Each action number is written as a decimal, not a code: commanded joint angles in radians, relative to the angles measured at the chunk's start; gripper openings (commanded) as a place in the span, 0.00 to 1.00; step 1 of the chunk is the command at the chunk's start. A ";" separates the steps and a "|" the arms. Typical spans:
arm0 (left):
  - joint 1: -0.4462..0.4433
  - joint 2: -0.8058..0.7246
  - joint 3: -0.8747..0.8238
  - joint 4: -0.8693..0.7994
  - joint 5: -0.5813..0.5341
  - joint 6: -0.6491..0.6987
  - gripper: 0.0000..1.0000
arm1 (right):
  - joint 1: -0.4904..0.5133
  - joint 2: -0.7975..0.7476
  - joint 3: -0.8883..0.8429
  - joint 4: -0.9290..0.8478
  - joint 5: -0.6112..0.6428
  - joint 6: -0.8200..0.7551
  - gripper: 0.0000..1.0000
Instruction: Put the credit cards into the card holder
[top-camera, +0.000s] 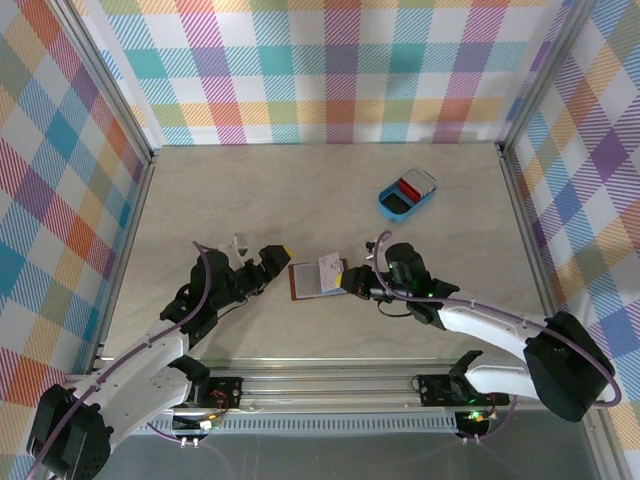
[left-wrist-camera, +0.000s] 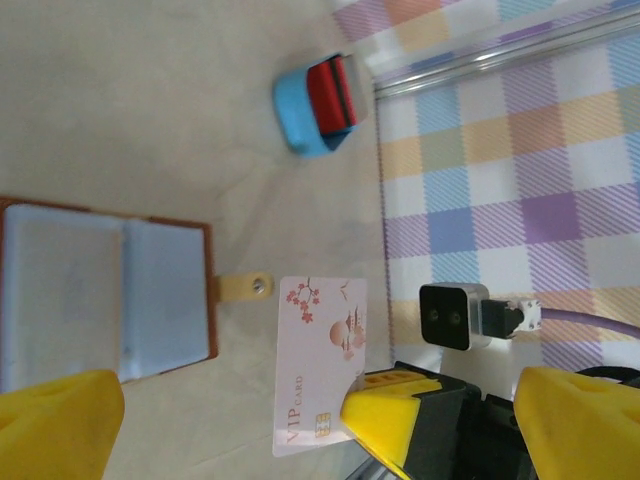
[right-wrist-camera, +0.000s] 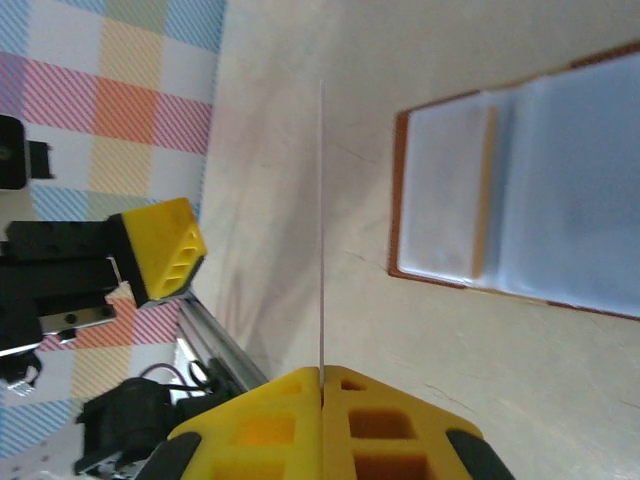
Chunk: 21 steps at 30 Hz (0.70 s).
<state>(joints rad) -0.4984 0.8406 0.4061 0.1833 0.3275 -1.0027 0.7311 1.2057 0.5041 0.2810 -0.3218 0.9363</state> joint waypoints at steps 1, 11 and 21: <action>0.004 -0.002 -0.006 0.024 0.039 -0.006 1.00 | 0.019 0.032 -0.002 0.011 0.018 -0.051 0.00; 0.005 0.160 0.009 0.074 0.098 0.033 0.95 | 0.028 0.074 -0.027 0.044 0.065 -0.066 0.00; 0.004 0.265 0.016 0.177 0.125 0.081 0.83 | 0.028 0.142 -0.008 0.065 0.084 -0.076 0.00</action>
<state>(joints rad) -0.4984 1.0760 0.4026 0.2901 0.4149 -0.9474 0.7536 1.3296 0.4877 0.3054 -0.2493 0.8803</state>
